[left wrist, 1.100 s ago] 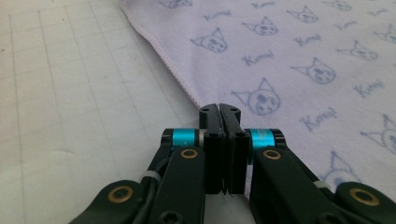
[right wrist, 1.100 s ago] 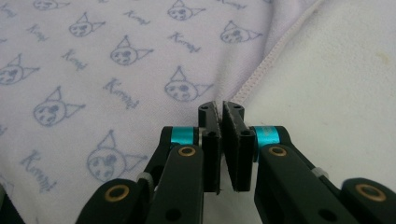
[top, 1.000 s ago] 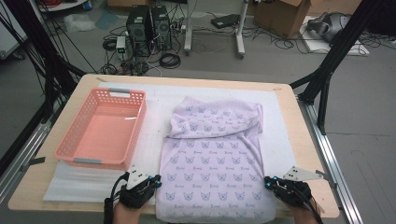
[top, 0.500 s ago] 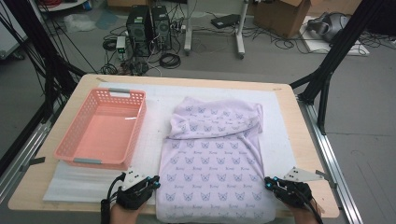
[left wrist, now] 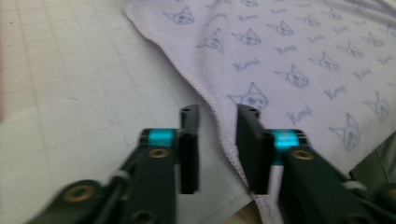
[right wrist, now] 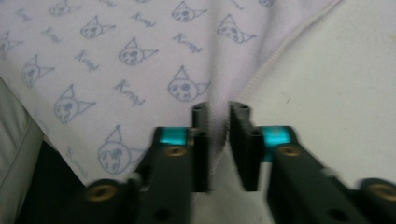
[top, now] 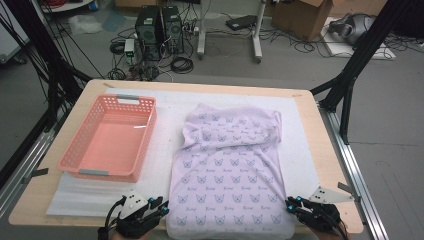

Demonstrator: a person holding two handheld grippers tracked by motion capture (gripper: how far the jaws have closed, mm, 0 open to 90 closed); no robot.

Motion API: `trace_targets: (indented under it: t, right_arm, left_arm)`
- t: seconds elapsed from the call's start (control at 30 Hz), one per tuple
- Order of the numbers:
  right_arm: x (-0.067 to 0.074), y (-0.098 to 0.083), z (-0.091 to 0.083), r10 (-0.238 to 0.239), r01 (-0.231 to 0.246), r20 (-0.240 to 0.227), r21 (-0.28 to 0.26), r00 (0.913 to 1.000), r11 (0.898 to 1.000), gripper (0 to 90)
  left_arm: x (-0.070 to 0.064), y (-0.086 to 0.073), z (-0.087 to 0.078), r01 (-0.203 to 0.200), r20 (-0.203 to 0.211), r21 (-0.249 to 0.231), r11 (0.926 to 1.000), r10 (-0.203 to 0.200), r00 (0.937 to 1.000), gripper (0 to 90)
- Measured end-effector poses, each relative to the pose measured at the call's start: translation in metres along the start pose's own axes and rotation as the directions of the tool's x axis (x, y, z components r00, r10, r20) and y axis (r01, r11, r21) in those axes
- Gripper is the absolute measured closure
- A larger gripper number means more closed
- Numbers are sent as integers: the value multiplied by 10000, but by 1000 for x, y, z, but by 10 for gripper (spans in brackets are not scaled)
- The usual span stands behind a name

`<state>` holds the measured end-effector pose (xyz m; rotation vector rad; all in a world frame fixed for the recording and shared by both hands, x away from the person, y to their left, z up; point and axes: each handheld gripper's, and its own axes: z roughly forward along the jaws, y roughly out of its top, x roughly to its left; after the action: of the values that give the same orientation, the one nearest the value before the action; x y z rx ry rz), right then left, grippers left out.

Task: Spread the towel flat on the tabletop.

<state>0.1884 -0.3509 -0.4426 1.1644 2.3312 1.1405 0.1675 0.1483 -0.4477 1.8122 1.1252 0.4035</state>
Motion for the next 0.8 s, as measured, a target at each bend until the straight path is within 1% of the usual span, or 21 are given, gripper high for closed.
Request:
trace_targets:
  t: [0.07, 0.13, 0.17, 0.23, 0.33, 0.4, 0.5, 0.53, 0.57, 0.6, 0.63, 0.7, 0.77, 0.8]
  right_arm:
    - [-1, 2, -2, 323, -318, 120, -380, 9994, 9988, 605]
    - [-4, 6, -2, 373, -350, 334, -677, 9987, 9971, 530]
    - [-6, 8, 0, 362, -330, 449, -712, 9983, 9969, 509]
    - [-10, 11, 5, 366, -330, 580, -611, 9976, 9976, 485]
    - [-17, 13, 14, 636, -614, 612, -375, 9961, 9974, 468]
    - [-20, 15, 20, 654, -636, 678, -283, 9956, 9976, 468]
    - [-22, 15, 27, 592, -593, 815, -9, 9949, 9982, 498]
    - [-22, 15, 27, 565, -560, 926, -82, 9941, 9984, 517]
    - [-22, 14, 27, 516, -509, 971, -91, 9939, 9987, 525]
    - [-21, 14, 27, 503, -496, 1004, -88, 9937, 9987, 535]
    - [-21, 14, 27, 420, -414, 1060, -82, 9935, 9991, 538]
    - [-20, 13, 27, 362, -356, 1100, -79, 9933, 9993, 541]
    - [-19, 13, 27, 315, -306, 1132, -96, 9931, 9995, 557]
    - [-19, 13, 27, 311, -304, 1144, -81, 9929, 9995, 581]
  left_arm:
    - [3, 2, 3, 180, 14, -230, 9996, -180, 9998, 564]
    - [6, 6, 7, 242, 70, -336, 9991, -240, 9997, 502]
    - [7, 8, 10, 278, 67, -327, 9991, -276, 9996, 480]
    - [7, 11, 15, 442, 18, -326, 9985, -441, 9990, 441]
    - [9, 17, 22, 327, 1, -272, 9991, -327, 9995, 429]
    - [12, 22, 28, 382, -92, -261, 9989, -384, 9992, 420]
    - [16, 25, 39, 519, -171, -8, 9986, -519, 9985, 417]
    - [16, 25, 43, 473, -211, 116, 9988, -470, 9987, 420]
    - [15, 24, 46, 331, -335, 263, 9991, -323, 9989, 421]
    - [13, 22, 48, 67, -441, 444, 9990, -47, 9990, 421]
    - [11, 21, 49, -145, -585, 384, 9992, 168, 9981, 419]
    - [9, 21, 49, -243, -711, 402, 9989, 271, 9971, 427]
    - [8, 20, 49, -379, -868, 347, 9987, 408, 9954, 490]
    - [7, 19, 48, -474, -986, 311, 9984, 502, 9939, 553]
